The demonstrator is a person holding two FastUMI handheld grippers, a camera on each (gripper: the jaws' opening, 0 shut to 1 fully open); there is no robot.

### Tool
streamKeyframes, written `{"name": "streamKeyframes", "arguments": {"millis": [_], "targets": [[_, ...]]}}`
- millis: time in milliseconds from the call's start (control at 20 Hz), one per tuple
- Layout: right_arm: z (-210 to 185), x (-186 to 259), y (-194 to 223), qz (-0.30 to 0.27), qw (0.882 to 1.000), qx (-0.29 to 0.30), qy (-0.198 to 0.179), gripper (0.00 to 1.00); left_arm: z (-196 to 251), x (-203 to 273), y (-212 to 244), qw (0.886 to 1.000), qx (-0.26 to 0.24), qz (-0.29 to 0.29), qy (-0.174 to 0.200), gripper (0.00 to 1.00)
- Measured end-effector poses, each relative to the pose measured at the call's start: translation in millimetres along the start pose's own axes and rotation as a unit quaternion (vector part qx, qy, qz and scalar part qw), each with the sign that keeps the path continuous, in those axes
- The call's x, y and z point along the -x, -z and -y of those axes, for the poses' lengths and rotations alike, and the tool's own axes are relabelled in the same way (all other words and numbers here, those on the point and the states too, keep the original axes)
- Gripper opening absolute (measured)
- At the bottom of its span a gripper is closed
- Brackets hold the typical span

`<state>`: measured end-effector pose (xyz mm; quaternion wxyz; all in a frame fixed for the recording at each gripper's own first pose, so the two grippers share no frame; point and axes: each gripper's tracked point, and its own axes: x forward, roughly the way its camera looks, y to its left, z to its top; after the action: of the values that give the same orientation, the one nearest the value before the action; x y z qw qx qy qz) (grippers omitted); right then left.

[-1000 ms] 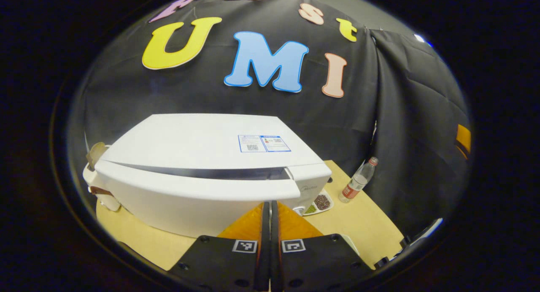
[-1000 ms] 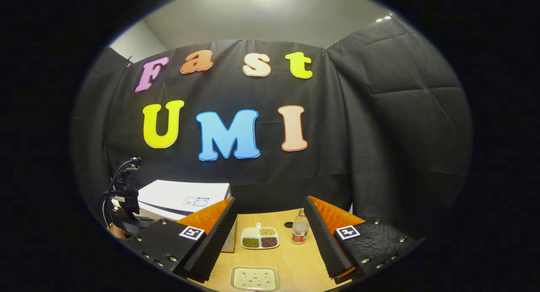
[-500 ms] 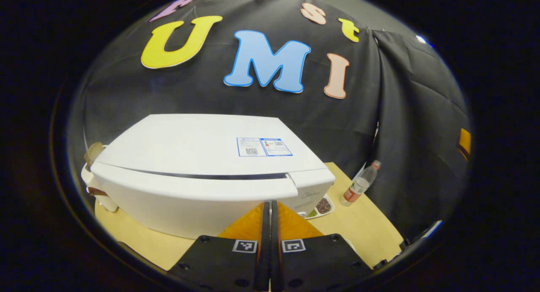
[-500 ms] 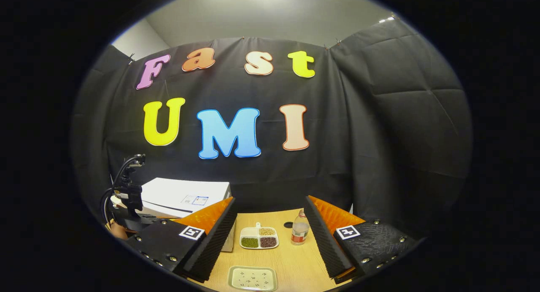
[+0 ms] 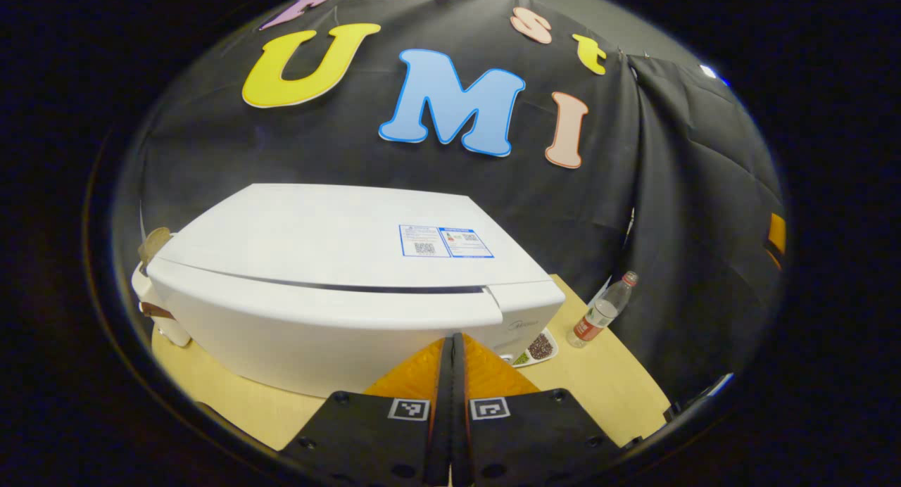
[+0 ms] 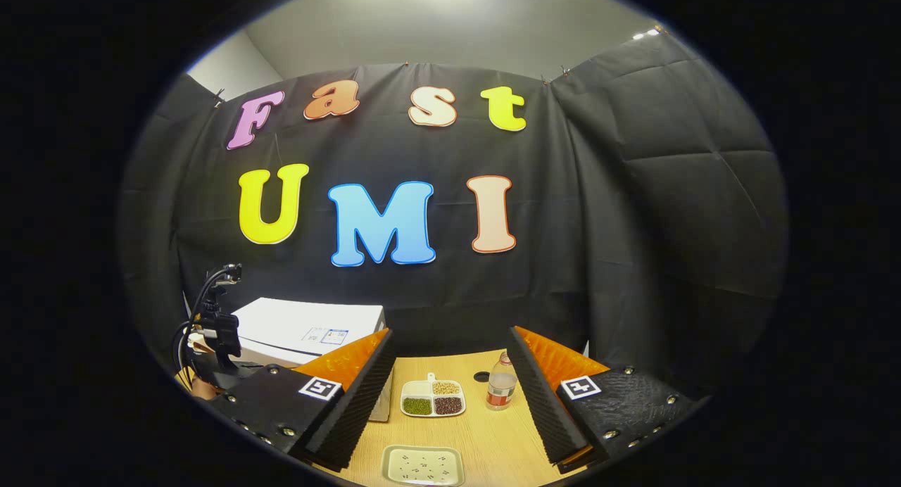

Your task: Open the microwave oven with the left hand, put the food in, and close the microwave oven.

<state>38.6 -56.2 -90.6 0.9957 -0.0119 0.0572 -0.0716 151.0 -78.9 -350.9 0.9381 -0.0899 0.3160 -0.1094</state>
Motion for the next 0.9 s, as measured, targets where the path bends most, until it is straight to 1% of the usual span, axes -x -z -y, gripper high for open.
{"name": "streamKeyframes", "arguments": {"millis": [400, 450, 500, 600, 650, 700, 800, 900], "targets": [[7.8, 5.9, 3.9, -0.004, 1.0, -0.003, 0.009, 0.98, -0.5, -1.6, -0.9, 1.0, -0.006, 0.006, -0.003, 0.07], [7.9, 6.7, 4.7, -0.004, 1.0, -0.004, 0.01, 0.98, -11.5, -5.2, -6.7, 0.999, -0.014, 0.013, -0.026, 0.05], [7.6, 6.3, 4.7, -0.005, 1.0, -0.003, 0.01, 0.98, -10.2, -2.9, -2.3, 1.0, 0.0, -0.001, -0.022, 0.07], [9.3, 9.7, 3.7, -0.003, 1.0, -0.002, 0.014, 0.98, -14.1, -5.9, 1.2, 1.0, 0.0, 0.001, -0.019, 0.07], [8.4, 10.1, 3.9, -0.004, 1.0, -0.004, 0.013, 0.98, -14.1, -5.0, 2.3, 1.0, 0.003, -0.001, -0.019, 0.06], [7.1, 11.4, 5.7, -0.005, 1.0, -0.003, 0.012, 0.98, -14.7, -4.2, 2.0, 1.0, 0.0, 0.002, -0.02, 0.07], [7.4, 12.9, 5.6, -0.005, 1.0, -0.002, 0.012, 0.98, -17.9, 1.0, -8.4, 0.999, -0.013, 0.017, -0.028, 0.07], [2.9, 14.3, 6.4, -0.008, 1.0, -0.003, 0.007, 0.98, -16.8, 17.5, -25.8, 0.998, -0.026, 0.042, -0.031, 0.07]]}}
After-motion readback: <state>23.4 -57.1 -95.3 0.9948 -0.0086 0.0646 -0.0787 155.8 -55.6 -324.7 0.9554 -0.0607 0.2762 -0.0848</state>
